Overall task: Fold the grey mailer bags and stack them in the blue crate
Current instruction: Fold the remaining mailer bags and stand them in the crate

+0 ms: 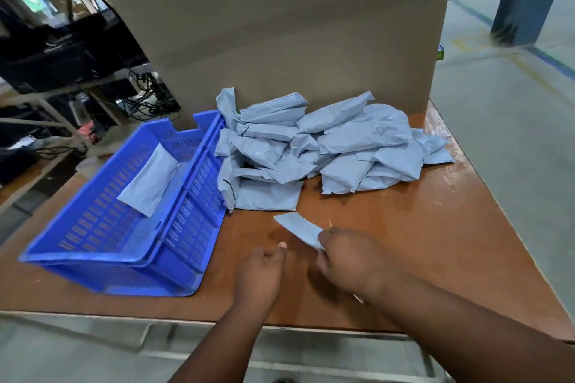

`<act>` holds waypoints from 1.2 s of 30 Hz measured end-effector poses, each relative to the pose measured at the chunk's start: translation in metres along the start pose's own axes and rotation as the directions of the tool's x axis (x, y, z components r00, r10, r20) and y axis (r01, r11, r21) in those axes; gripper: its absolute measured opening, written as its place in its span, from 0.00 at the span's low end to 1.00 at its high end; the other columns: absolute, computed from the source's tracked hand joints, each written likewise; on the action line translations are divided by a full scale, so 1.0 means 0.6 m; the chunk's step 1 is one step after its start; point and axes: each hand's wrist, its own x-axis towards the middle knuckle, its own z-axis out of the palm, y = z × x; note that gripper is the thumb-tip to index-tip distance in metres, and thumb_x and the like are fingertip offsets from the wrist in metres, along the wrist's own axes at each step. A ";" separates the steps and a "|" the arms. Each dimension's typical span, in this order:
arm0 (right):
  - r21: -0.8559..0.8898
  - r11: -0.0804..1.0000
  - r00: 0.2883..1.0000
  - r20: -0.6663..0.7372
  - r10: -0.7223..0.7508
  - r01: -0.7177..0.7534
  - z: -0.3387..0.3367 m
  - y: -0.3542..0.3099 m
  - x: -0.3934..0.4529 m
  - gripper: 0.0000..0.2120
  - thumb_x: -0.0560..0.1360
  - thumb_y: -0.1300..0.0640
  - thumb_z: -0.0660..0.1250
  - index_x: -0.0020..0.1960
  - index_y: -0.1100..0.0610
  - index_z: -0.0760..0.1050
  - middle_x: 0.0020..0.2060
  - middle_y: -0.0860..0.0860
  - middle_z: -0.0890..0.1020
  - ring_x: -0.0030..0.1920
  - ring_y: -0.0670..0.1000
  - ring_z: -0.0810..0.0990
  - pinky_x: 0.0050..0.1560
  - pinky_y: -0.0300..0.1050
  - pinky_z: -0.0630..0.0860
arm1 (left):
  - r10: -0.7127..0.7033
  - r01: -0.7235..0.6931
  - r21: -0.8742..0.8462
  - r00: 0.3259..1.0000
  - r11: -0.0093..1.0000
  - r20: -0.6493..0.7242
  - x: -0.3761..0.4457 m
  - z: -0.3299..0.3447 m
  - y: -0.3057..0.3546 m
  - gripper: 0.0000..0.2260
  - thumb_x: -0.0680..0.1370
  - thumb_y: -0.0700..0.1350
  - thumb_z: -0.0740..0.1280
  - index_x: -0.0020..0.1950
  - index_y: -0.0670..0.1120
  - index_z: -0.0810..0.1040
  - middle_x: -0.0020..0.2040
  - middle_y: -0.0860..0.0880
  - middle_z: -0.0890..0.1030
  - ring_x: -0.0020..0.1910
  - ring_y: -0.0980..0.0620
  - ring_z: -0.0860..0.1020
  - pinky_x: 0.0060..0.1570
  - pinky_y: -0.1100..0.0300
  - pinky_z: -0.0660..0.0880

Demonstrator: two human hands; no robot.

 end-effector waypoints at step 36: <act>0.662 0.709 0.943 0.009 -0.332 0.243 -0.121 -0.413 0.452 0.19 0.84 0.57 0.66 0.74 0.50 0.76 0.70 0.48 0.75 0.69 0.48 0.77 0.68 0.41 0.72 | 0.311 -0.168 0.418 0.901 0.893 -0.302 0.259 -0.560 0.105 0.07 0.73 0.41 0.70 0.40 0.50 0.74 0.38 0.52 0.81 0.41 0.47 0.80 0.36 0.56 0.72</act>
